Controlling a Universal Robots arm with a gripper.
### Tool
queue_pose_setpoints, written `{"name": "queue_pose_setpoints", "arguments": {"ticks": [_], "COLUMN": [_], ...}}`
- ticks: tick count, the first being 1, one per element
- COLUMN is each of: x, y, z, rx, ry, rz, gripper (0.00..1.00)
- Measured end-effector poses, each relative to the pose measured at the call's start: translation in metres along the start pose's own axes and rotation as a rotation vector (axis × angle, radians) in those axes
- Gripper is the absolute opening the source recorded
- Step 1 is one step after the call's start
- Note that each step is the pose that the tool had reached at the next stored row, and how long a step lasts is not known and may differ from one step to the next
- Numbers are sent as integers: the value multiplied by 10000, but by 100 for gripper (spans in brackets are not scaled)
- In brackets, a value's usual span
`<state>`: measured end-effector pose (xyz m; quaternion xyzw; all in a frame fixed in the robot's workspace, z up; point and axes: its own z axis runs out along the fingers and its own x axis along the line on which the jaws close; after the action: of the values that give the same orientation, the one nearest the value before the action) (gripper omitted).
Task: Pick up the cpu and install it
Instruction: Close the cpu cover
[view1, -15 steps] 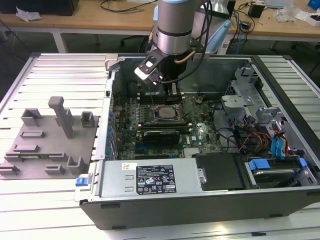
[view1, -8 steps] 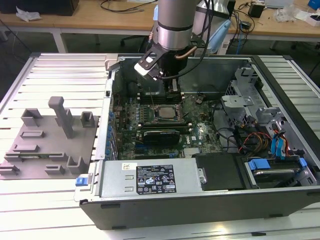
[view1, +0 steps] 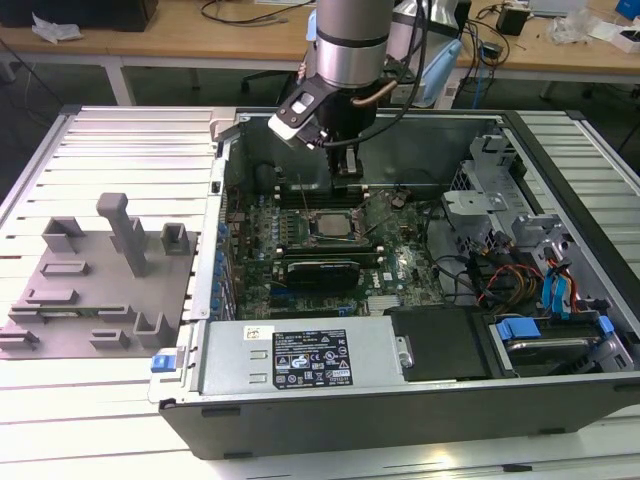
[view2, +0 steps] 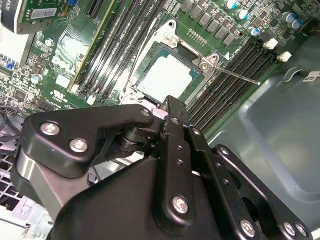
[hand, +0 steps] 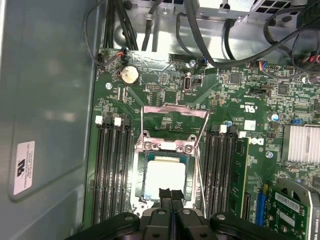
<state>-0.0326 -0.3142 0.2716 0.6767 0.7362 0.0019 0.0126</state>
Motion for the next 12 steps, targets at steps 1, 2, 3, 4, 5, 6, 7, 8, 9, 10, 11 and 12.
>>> {"name": "queue_pose_setpoints", "arguments": {"ticks": [1, 2, 3, 4, 5, 6, 7, 8, 9, 10, 11, 12], "x": [0, 0, -1, -1, -1, -1, -1, -1, -1, -1, -1, -1], "y": [0, 1, 1, 1, 1, 2, 2, 2, 2, 2, 2, 3], "z": [-12, -26, -36, -49, -67, -82, -87, -87, -87, -89, -89, -89], "rx": [-1, 0, 0, -1, 0, -1, -2, -2, -2, 0, 0, 0], "ry": [0, 0, 0, 0, 0, 1, 3, 2, 2, 0, 0, 0], "rz": [0, 0, 0, 1, 1, 0, 1, 0, 0, 0, 0, -1], "gripper": [11, 11, 11, 11, 11, 11, 11, 11, 11, 11, 11, 11]}}
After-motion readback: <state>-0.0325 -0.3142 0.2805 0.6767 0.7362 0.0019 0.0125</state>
